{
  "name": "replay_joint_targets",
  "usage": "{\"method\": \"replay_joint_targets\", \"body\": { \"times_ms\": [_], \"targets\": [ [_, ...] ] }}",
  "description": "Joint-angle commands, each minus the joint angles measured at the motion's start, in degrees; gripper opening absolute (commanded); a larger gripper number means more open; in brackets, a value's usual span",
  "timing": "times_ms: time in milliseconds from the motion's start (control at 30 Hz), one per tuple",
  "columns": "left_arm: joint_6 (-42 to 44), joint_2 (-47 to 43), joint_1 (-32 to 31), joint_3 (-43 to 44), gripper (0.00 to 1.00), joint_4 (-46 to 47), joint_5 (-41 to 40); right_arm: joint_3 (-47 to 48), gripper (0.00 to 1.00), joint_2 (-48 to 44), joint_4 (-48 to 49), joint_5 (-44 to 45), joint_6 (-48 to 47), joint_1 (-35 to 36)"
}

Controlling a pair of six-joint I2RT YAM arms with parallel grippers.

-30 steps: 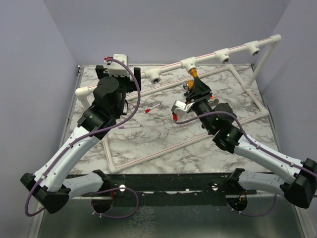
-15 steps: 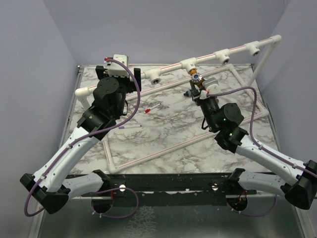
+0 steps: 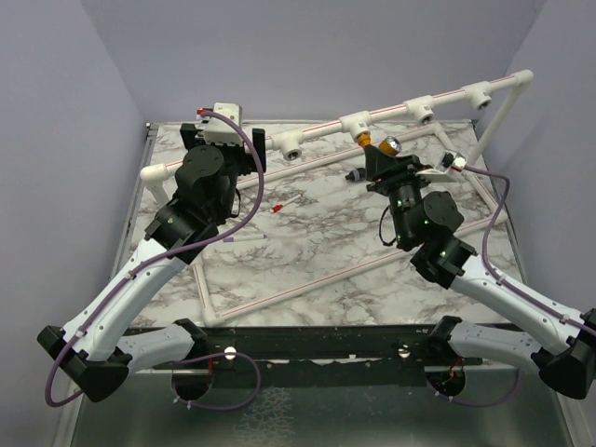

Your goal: Install the water faucets

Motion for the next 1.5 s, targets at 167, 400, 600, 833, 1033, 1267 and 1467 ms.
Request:
{"method": "replay_joint_targets", "body": {
  "times_ms": [167, 400, 600, 833, 1033, 1267, 1467],
  "targets": [
    [-0.9, 1.7, -0.8, -3.2, 0.99, -11.3, 1.2, 1.1, 0.0, -0.7, -24.0, 9.1, 51.9, 1.2],
    [-1.0, 1.6, -1.2, -3.2, 0.99, -11.3, 1.2, 2.6, 0.11, -0.7, -30.6, 7.9, 58.5, 1.2],
    [-1.0, 1.5, -1.4, -3.5, 0.99, -11.3, 1.2, 2.4, 0.52, -2.5, -31.0, 10.9, 51.7, 1.2],
    [-1.0, 1.6, -1.5, -3.4, 0.99, -11.2, 1.1, 0.4, 0.76, -7.0, -26.6, 14.0, 35.4, 1.2],
    [-0.9, 1.8, -1.5, -3.4, 0.99, -11.3, 1.1, 0.0, 0.77, -11.4, -24.2, 13.2, 18.7, 1.2],
    [-0.9, 2.4, -1.5, -3.1, 0.99, -11.3, 1.4, -0.6, 0.75, -16.7, -16.4, 5.1, -13.1, 1.2],
    [-0.8, 2.9, -1.5, -2.8, 0.99, -11.4, 1.4, 3.9, 0.8, -15.8, -20.4, -3.4, -39.0, 1.2]
  ]
}}
